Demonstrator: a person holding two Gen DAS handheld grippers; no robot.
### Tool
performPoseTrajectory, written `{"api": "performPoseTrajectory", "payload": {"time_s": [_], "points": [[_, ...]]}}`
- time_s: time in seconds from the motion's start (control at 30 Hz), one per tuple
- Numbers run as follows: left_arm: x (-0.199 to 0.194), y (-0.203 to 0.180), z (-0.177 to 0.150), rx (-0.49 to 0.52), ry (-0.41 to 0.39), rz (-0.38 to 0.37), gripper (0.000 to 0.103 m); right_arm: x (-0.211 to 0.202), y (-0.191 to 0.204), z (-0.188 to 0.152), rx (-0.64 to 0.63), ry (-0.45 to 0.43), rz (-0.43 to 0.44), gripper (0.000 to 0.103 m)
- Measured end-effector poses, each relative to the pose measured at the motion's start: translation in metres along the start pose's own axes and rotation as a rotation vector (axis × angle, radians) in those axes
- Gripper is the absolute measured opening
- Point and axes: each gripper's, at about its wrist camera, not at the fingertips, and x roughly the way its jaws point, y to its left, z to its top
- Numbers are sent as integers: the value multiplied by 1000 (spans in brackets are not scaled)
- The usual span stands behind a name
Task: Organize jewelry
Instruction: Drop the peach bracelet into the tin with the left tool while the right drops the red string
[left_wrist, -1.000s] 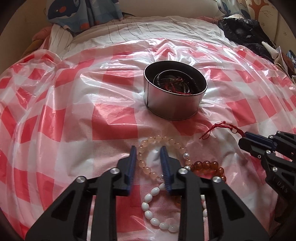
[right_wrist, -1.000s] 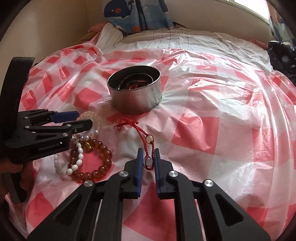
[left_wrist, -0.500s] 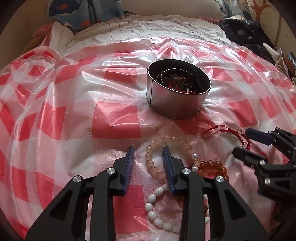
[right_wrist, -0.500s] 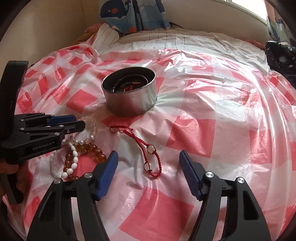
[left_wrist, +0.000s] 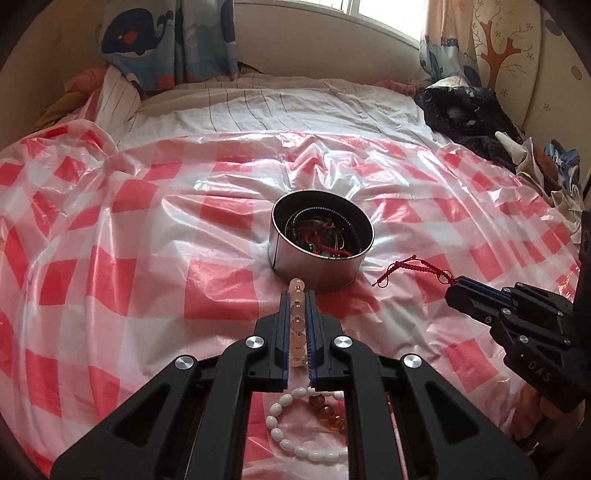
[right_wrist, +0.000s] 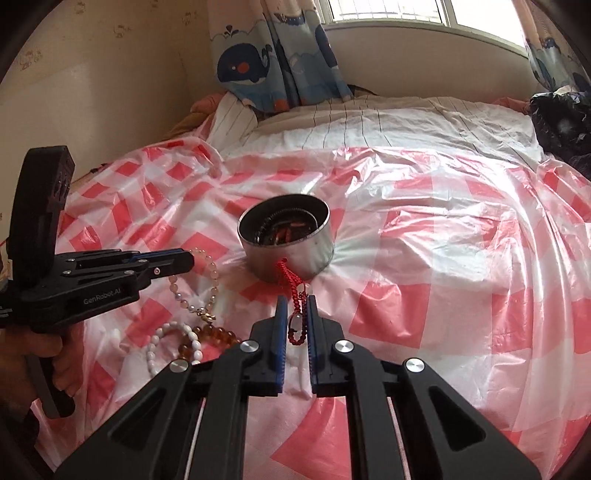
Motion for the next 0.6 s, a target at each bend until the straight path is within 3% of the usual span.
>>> {"api": "performPoseTrajectory", "payload": {"time_s": [0.37,0.53,0.6], "points": [[-11,-14,54,-4,-85,-103,7,2,-1,32,6,-60,2,11],[9,-17,78,-29,-99,-146,7,13,-4,52,9,-71,2,11],[29,-11,82,-49,-60,-122,9,25,-1,63,0,-71,7,11]]}}
